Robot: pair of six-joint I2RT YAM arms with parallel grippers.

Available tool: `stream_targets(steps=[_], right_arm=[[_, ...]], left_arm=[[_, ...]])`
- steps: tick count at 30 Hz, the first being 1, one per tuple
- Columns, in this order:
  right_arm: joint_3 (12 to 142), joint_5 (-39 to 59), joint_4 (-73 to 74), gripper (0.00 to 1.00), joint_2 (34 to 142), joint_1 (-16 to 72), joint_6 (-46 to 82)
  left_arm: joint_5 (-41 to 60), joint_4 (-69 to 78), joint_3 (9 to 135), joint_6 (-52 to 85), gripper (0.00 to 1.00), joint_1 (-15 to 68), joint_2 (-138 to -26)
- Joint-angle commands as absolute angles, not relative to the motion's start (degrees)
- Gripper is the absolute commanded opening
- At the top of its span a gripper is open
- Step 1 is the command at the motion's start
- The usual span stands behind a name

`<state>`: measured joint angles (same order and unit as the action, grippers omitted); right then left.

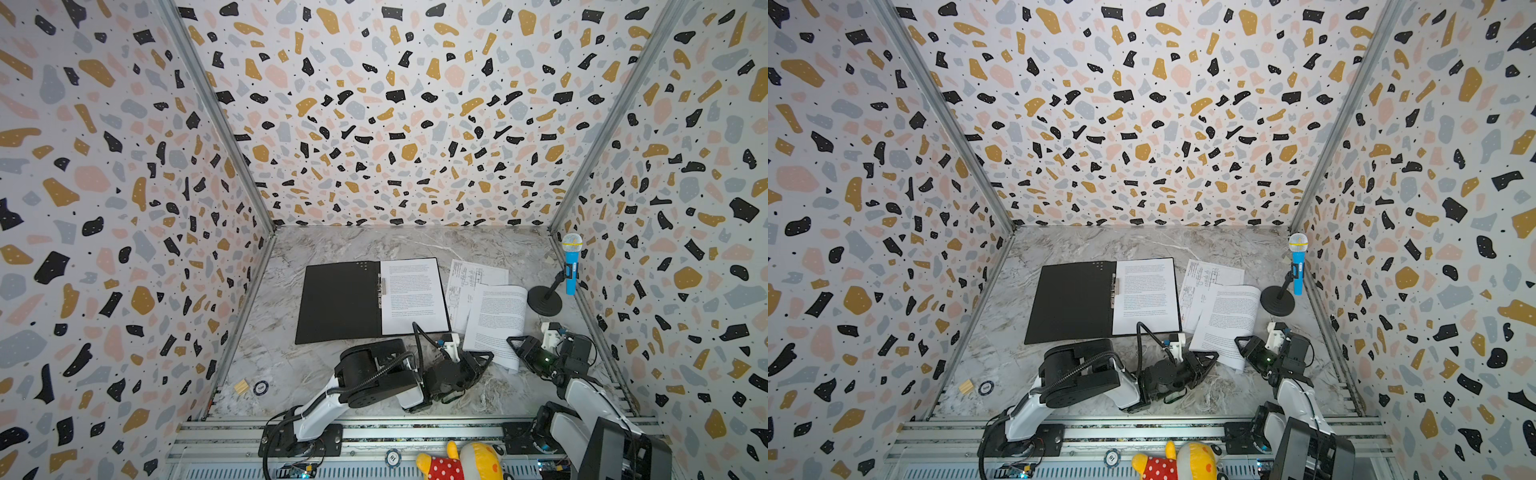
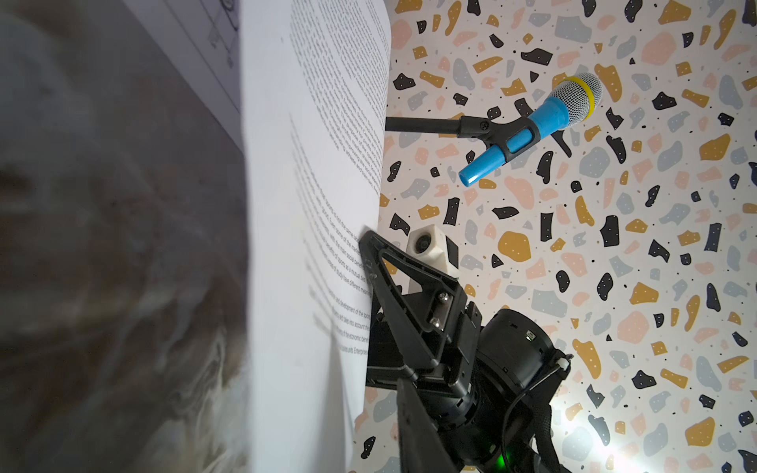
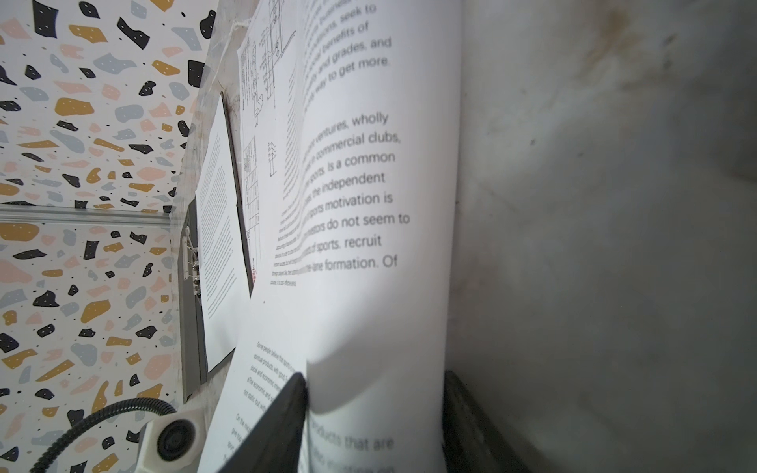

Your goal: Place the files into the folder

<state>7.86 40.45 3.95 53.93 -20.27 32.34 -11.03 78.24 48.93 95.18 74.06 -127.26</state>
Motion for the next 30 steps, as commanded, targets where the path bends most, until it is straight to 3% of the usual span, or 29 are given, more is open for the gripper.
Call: stream_targets(steps=[1, 7, 13, 18, 23, 30], right_arm=[[7.43, 40.17, 2.79, 0.54, 53.28, -20.57, 32.44], [7.47, 40.08, 2.59, 0.54, 53.2, -20.65, 32.35], [7.47, 40.04, 2.61, 0.54, 52.74, -20.67, 32.37], [7.61, 40.16, 2.86, 0.65, 52.06, -20.87, 32.81], [8.75, 41.7, 2.58, 0.84, 51.01, -21.25, 33.19], [9.44, 44.98, 1.75, 0.93, 50.23, -23.44, 32.95]], left_arm=[[-11.92, 81.8, 47.81, 94.57, 0.17, 74.25, -128.73], [-12.04, 83.45, 47.55, 95.89, 0.16, 74.18, -129.83], [-11.85, 83.43, 47.9, 94.46, 0.05, 74.11, -129.65], [-11.6, 83.63, 47.99, 93.14, 0.02, 74.09, -128.64], [-10.63, 82.31, 47.96, 91.01, 0.01, 73.83, -125.9], [-9.13, 79.51, 46.85, 88.51, 0.0, 71.95, -120.45]])
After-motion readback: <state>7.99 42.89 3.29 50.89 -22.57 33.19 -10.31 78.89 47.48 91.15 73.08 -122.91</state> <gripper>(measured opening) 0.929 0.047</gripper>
